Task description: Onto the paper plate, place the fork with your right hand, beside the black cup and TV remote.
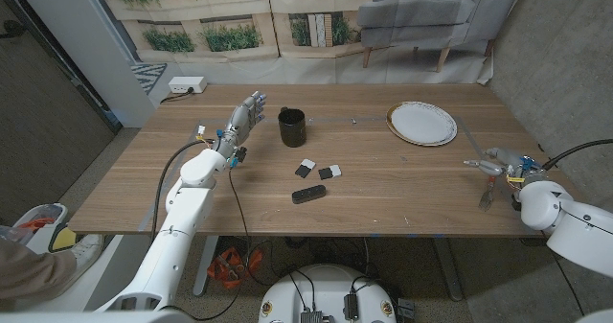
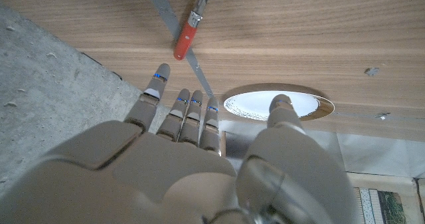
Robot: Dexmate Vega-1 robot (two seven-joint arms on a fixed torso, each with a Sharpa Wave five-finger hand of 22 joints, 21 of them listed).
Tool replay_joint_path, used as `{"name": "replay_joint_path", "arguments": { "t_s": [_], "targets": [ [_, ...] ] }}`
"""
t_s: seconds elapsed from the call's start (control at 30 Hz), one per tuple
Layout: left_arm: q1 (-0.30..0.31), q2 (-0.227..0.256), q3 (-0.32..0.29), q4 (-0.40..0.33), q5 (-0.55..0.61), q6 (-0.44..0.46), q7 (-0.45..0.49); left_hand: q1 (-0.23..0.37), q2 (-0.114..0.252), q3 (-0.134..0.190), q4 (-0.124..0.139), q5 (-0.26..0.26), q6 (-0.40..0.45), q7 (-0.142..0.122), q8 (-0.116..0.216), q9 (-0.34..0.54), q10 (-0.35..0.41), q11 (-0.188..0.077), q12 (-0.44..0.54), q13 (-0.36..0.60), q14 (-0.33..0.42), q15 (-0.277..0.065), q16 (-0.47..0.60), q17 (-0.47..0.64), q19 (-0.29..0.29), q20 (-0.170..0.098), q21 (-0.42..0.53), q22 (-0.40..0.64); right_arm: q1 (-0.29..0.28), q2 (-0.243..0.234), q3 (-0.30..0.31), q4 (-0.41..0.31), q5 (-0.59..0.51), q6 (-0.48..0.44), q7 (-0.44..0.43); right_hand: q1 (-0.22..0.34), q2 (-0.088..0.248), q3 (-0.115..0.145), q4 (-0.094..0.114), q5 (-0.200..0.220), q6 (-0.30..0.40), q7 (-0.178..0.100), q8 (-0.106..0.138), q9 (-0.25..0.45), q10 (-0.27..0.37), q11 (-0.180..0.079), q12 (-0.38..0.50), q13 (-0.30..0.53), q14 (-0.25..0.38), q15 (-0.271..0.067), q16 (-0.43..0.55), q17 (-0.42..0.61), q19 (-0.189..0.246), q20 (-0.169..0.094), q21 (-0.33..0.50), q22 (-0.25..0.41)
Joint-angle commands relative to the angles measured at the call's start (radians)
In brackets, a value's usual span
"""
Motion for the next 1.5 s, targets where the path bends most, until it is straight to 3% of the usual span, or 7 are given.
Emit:
{"name": "replay_joint_path", "arguments": {
  "t_s": [0.03,0.17,0.37,0.5,1.03,1.5],
  "targets": [
    [0.006,-0.002,0.001,-0.008,0.003,0.007,0.006,0.007,0.0,0.001,-0.002,-0.001,0.013,0.001,0.001,0.003,-0.004,0.005,0.005,0.002,-0.008,-0.001,0.006,0.002,0.007,0.003,-0.001,0.003,-0.014,0.007,0.011,0.002,-0.004,-0.013,0.0,0.002,-0.005,-0.005,0.0,0.006,0.024,0.005,0.014,0.006,0.0,0.002,-0.006,0.001,0.008,0.004,-0.002,0.002,0.01,-0.005,-0.003,0.003],
    [0.009,-0.003,0.0,-0.011,-0.001,0.011,0.003,0.007,0.0,0.001,-0.003,-0.001,0.014,0.0,0.001,0.003,-0.003,0.005,0.006,0.002,-0.008,-0.001,0.006,0.002,0.007,0.003,-0.002,0.003,-0.012,0.007,0.009,0.003,-0.005,-0.015,0.001,0.002,-0.004,-0.005,0.0,0.006,0.027,0.007,0.014,0.007,-0.001,0.001,-0.007,0.001,0.009,0.003,-0.002,0.002,0.011,-0.005,-0.003,0.003],
    [0.014,-0.004,-0.002,-0.014,-0.004,0.007,0.004,0.007,0.0,0.001,-0.003,-0.001,0.013,0.001,0.001,0.003,-0.003,0.004,0.006,0.002,-0.009,-0.001,0.006,0.002,0.007,0.004,-0.002,0.003,-0.013,0.01,0.006,0.001,-0.008,-0.021,-0.001,0.003,-0.002,-0.006,0.0,0.006,0.048,0.041,0.021,0.011,0.016,-0.002,-0.004,0.0,0.019,-0.004,-0.001,0.001,0.015,-0.006,-0.005,0.003],
    [0.016,-0.003,-0.004,-0.015,-0.004,0.004,0.004,0.007,0.0,0.001,-0.003,-0.001,0.013,0.001,0.001,0.003,-0.003,0.006,0.006,0.002,-0.008,-0.001,0.006,0.002,0.007,0.003,-0.002,0.003,-0.015,0.01,0.005,-0.003,-0.01,-0.027,-0.003,0.004,-0.002,-0.006,0.0,0.006,0.058,0.05,0.023,0.012,0.029,0.001,0.0,0.0,0.029,-0.002,0.002,0.001,0.02,-0.009,-0.004,0.003],
    [0.025,0.0,-0.01,-0.026,-0.005,0.013,0.007,0.006,0.001,0.0,-0.005,-0.001,0.015,0.0,0.001,0.003,-0.003,0.004,0.006,0.002,-0.008,-0.002,0.006,0.002,0.007,0.003,-0.002,0.003,-0.004,0.009,-0.022,-0.008,-0.021,-0.063,-0.027,0.007,-0.008,-0.011,-0.002,0.007,0.104,0.056,0.033,0.013,0.069,0.001,0.008,0.0,0.066,-0.002,0.01,0.0,0.048,-0.004,0.0,0.003],
    [0.029,-0.001,-0.005,-0.033,-0.002,0.018,0.007,0.006,0.001,-0.001,-0.005,-0.001,0.015,0.0,0.001,0.003,-0.002,0.004,0.006,0.002,-0.008,-0.002,0.006,0.002,0.007,0.003,-0.002,0.003,-0.026,0.013,-0.006,-0.003,-0.014,-0.073,-0.03,0.009,-0.01,-0.014,-0.002,0.008,0.131,0.051,0.037,0.013,0.1,0.0,0.015,-0.001,0.089,-0.012,0.014,0.0,0.066,-0.012,0.002,0.004]
  ]
}}
